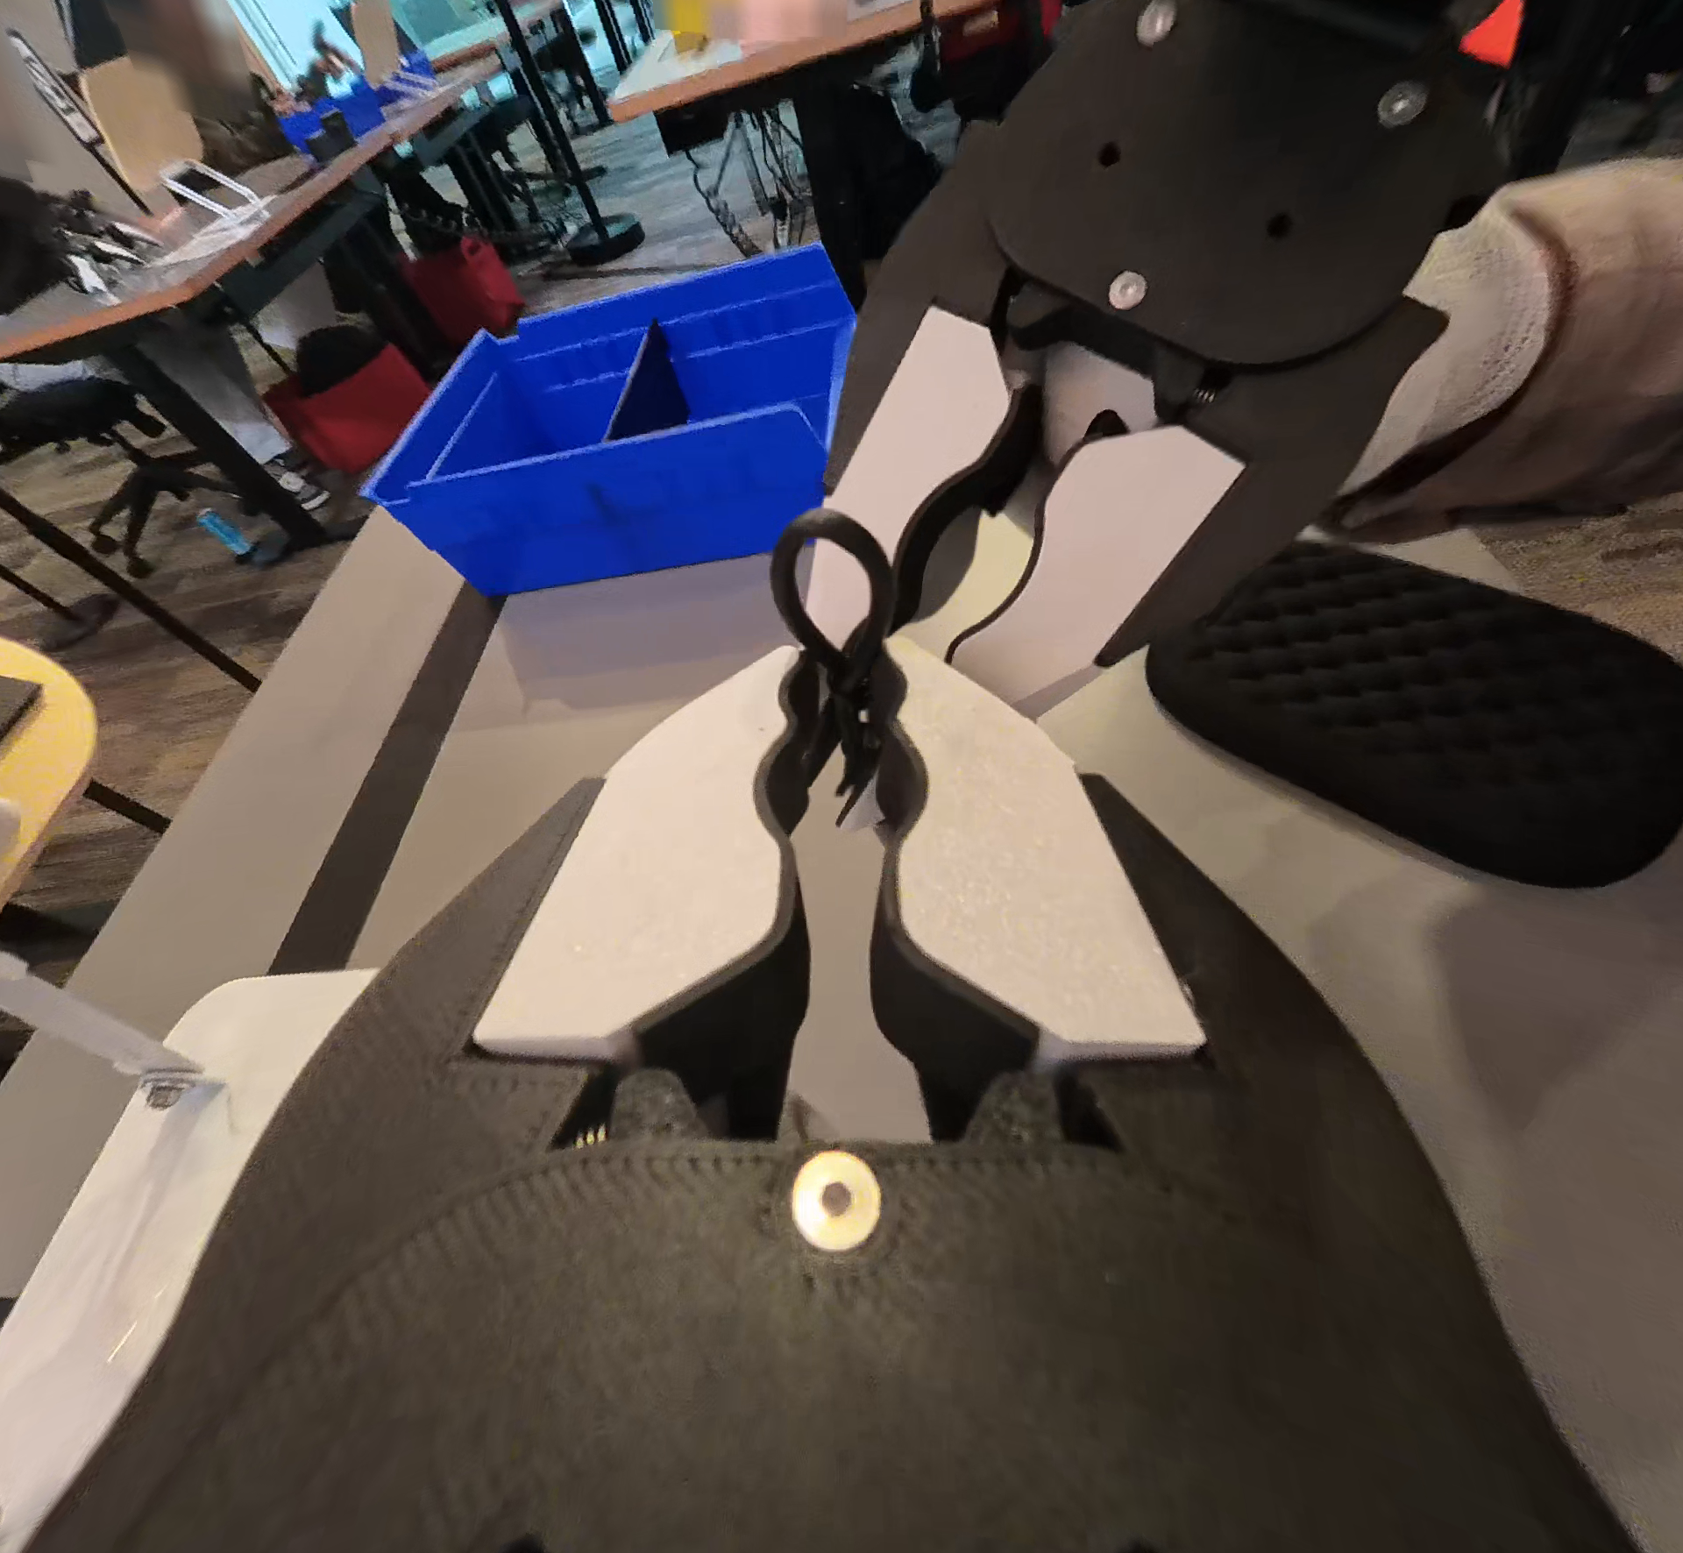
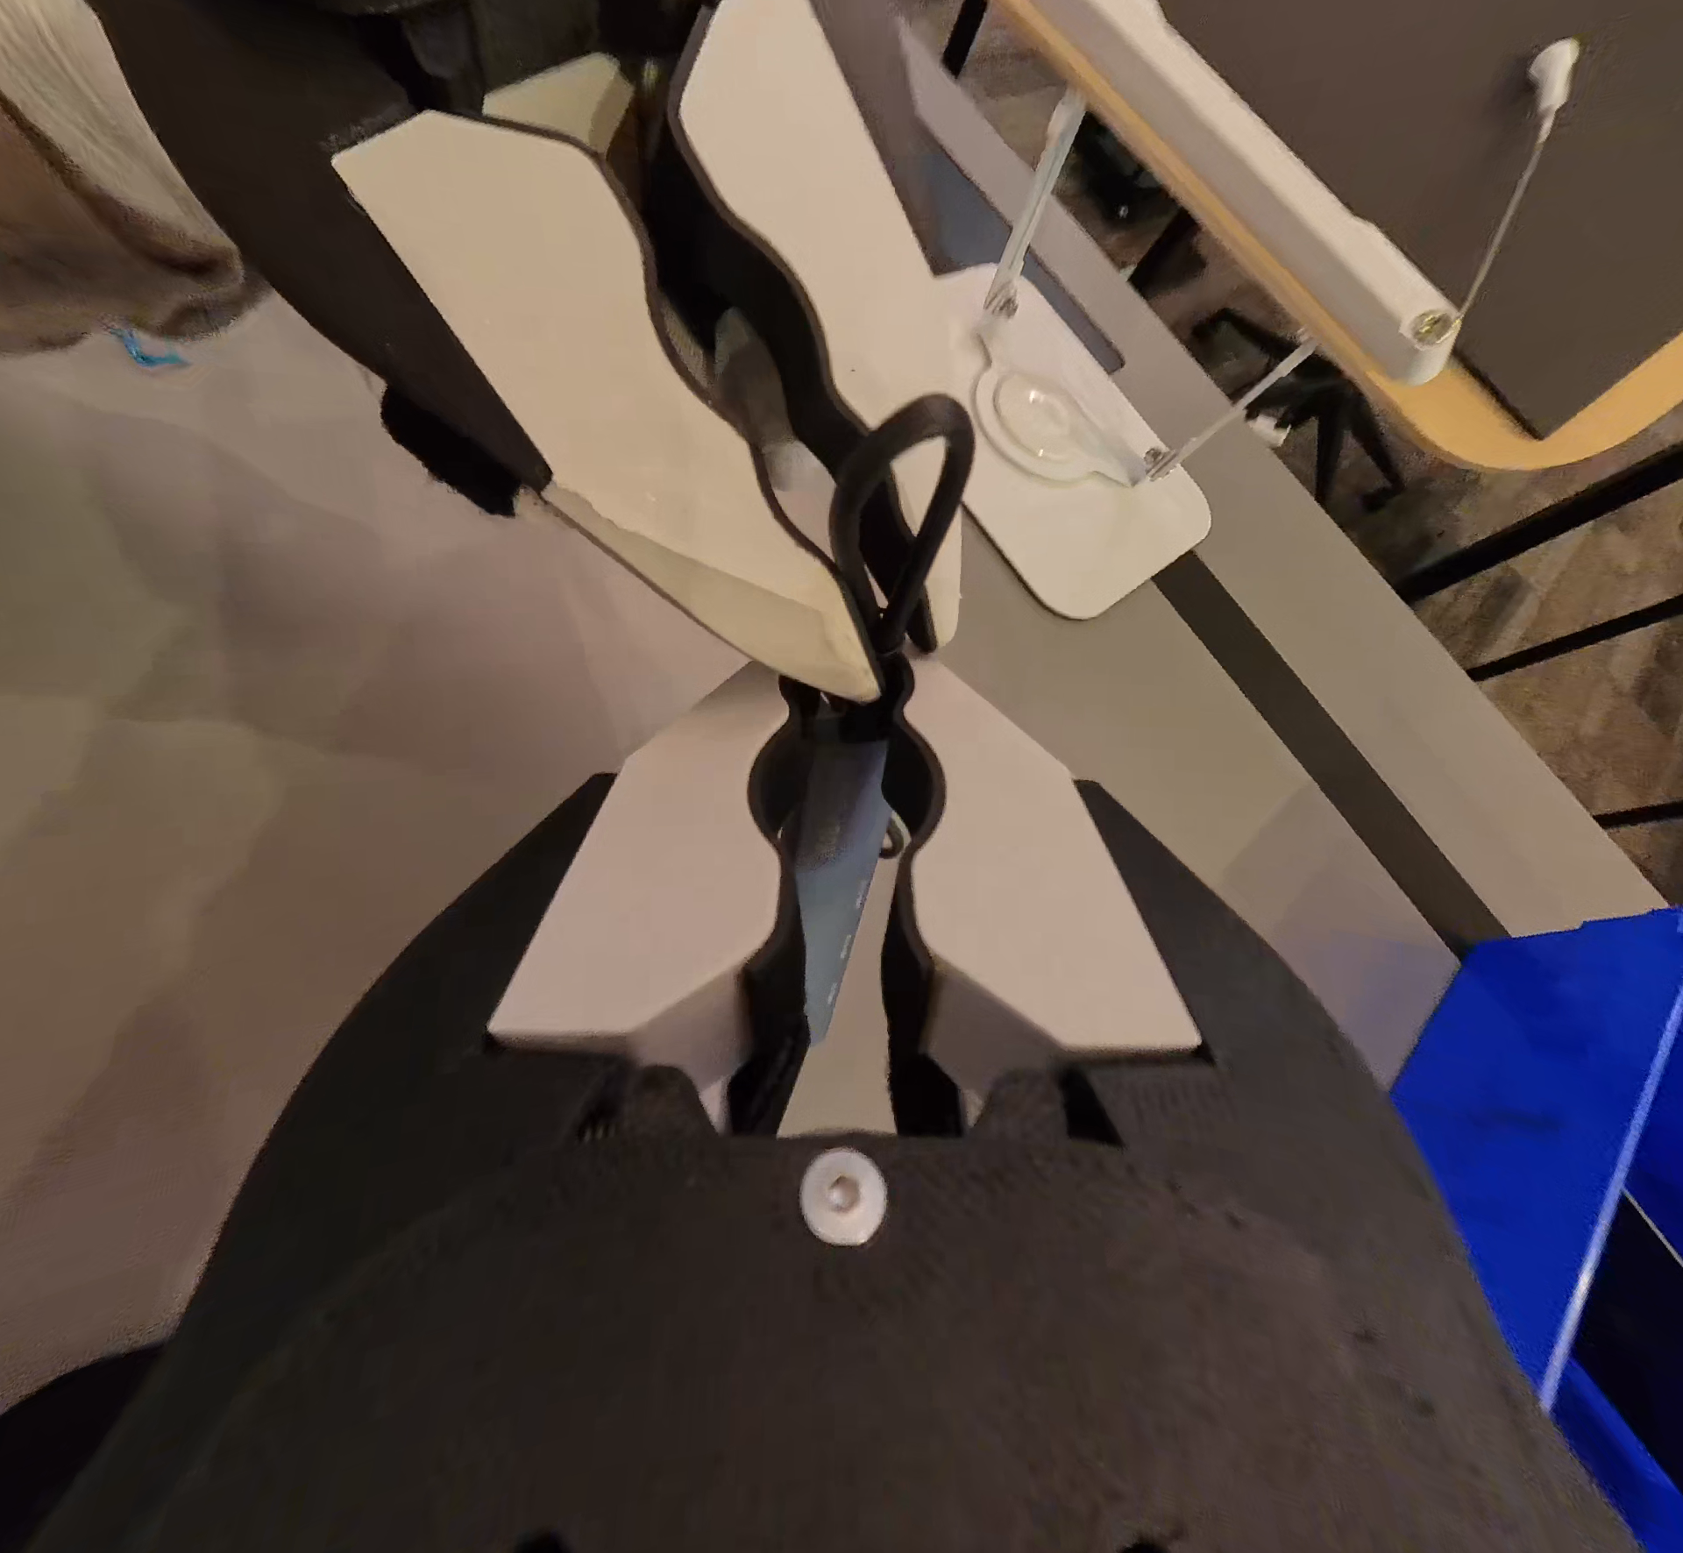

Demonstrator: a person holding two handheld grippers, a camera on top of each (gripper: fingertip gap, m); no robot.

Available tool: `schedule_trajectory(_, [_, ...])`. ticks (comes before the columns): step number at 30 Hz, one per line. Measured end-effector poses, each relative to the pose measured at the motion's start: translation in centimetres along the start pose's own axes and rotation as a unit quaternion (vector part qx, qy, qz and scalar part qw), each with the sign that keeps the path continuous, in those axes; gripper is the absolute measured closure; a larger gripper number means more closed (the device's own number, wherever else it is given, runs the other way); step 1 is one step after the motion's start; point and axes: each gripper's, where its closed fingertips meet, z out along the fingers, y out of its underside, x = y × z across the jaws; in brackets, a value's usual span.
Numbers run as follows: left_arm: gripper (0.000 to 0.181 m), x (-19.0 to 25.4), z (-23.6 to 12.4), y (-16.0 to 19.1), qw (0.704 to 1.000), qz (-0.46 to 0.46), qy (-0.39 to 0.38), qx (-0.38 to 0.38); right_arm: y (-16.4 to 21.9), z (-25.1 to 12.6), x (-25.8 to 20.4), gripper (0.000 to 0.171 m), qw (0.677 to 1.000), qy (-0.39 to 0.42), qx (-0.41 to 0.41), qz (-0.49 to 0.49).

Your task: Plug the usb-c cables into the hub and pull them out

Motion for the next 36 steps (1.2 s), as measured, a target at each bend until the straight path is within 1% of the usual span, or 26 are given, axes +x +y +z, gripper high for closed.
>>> schedule_trajectory(3, [0.173,0.2,-0.5,-1.2,0.997,-0.046,0.033,0.051,-1.2,-0.7,0.0,0.163,0.998,-0.016,0.060,0.013])
schedule_trajectory(6, [0.174,0.8,-1.1,-2.8,0.983,-0.112,0.085,0.120,-2.6,-1.9,-0.3,0.163,0.992,-0.035,0.121,0.020])
schedule_trajectory(8, [0.174,1.0,-1.8,-4.2,0.954,-0.181,0.141,0.191,-4.0,-2.9,-0.9,0.163,0.978,-0.087,0.176,0.064])
schedule_trajectory(9, [0.173,1.2,-2.0,-4.7,0.939,-0.208,0.167,0.219,-4.3,-3.3,-1.1,0.162,0.973,-0.102,0.196,0.064])
schedule_trajectory(11, [0.173,1.1,-1.9,-5.0,0.913,-0.256,0.190,0.254,-4.5,-3.5,-1.1,0.163,0.967,-0.122,0.209,0.080])
schedule_trajectory(12, [0.173,1.0,-1.6,-4.8,0.911,-0.264,0.190,0.256,-4.1,-3.4,-1.0,0.163,0.970,-0.122,0.196,0.077])
schedule_trajectory(13, [0.173,1.0,-1.4,-4.4,0.915,-0.259,0.187,0.247,-3.6,-3.2,-0.9,0.163,0.975,-0.121,0.175,0.069])
schedule_trajectory(15, [0.168,1.5,-1.6,-4.2,0.913,-0.254,0.213,0.239,-3.3,-3.4,-1.3,0.164,0.975,-0.141,0.161,0.065])
schedule_trajectory(16, [0.157,1.4,-1.8,-4.1,0.917,-0.243,0.206,0.238,-3.4,-3.6,-1.4,0.163,0.973,-0.151,0.162,0.065])
schedule_trajectory(17, [0.150,1.1,-1.9,-3.7,0.927,-0.225,0.194,0.229,-3.5,-3.9,-1.9,0.163,0.968,-0.179,0.162,0.070])
schedule_trajectory(18, [0.146,1.4,-2.2,-3.4,0.933,-0.207,0.198,0.220,-3.4,-4.3,-2.5,0.163,0.960,-0.218,0.159,0.077])
schedule_trajectory(20, [0.145,1.8,-2.6,-3.6,0.938,-0.180,0.202,0.216,-3.2,-4.6,-3.2,0.163,0.948,-0.267,0.157,0.077])
schedule_trajectory(22, [0.143,2.7,-2.8,-3.6,0.942,-0.160,0.216,0.203,-2.9,-5.2,-4.5,0.163,0.927,-0.335,0.152,0.077])
schedule_trajectory(23, [0.143,3.2,-2.7,-3.6,0.943,-0.148,0.222,0.197,-2.7,-5.4,-5.2,0.163,0.916,-0.368,0.144,0.073])
schedule_trajectory(25, [0.144,4.8,-2.7,-3.7,0.940,-0.130,0.251,0.191,-2.3,-5.6,-6.3,0.163,0.902,-0.408,0.130,0.051])
schedule_trajectory(26, [0.147,5.2,-2.4,-3.6,0.943,-0.116,0.250,0.188,-2.0,-5.8,-7.0,0.163,0.893,-0.431,0.120,0.039])
schedule_trajectory(27, [0.161,5.5,-2.2,-3.7,0.945,-0.106,0.246,0.189,-1.8,-5.9,-7.4,0.163,0.887,-0.447,0.111,0.031])
schedule_trajectory(28, [0.168,6.0,-2.3,-3.8,0.941,-0.102,0.260,0.188,-1.7,-6.0,-7.7,0.163,0.880,-0.463,0.103,0.028])
schedule_trajectory(29, [0.169,6.2,-2.2,-4.0,0.941,-0.098,0.261,0.194,-1.8,-6.2,-7.9,0.163,0.871,-0.480,0.102,0.026])
schedule_trajectory(31, [0.173,5.9,-2.2,-4.5,0.938,-0.108,0.251,0.212,-2.2,-6.2,-7.4,0.164,0.868,-0.482,0.117,0.031])
schedule_trajectory(32, [0.173,5.3,-2.2,-4.6,0.939,-0.115,0.240,0.217,-2.6,-5.9,-6.9,0.164,0.873,-0.469,0.128,0.036])
schedule_trajectory(33, [0.174,4.6,-2.2,-4.7,0.941,-0.119,0.221,0.227,-3.0,-5.6,-6.2,0.158,0.882,-0.447,0.137,0.047])
schedule_trajectory(35, [0.176,3.2,-2.2,-4.7,0.945,-0.128,0.187,0.236,-3.8,-5.1,-5.2,0.129,0.900,-0.399,0.165,0.061])
schedule_trajectory(36, [0.177,2.7,-2.3,-4.8,0.945,-0.132,0.175,0.241,-4.0,-5.1,-4.9,0.124,0.904,-0.379,0.185,0.067])
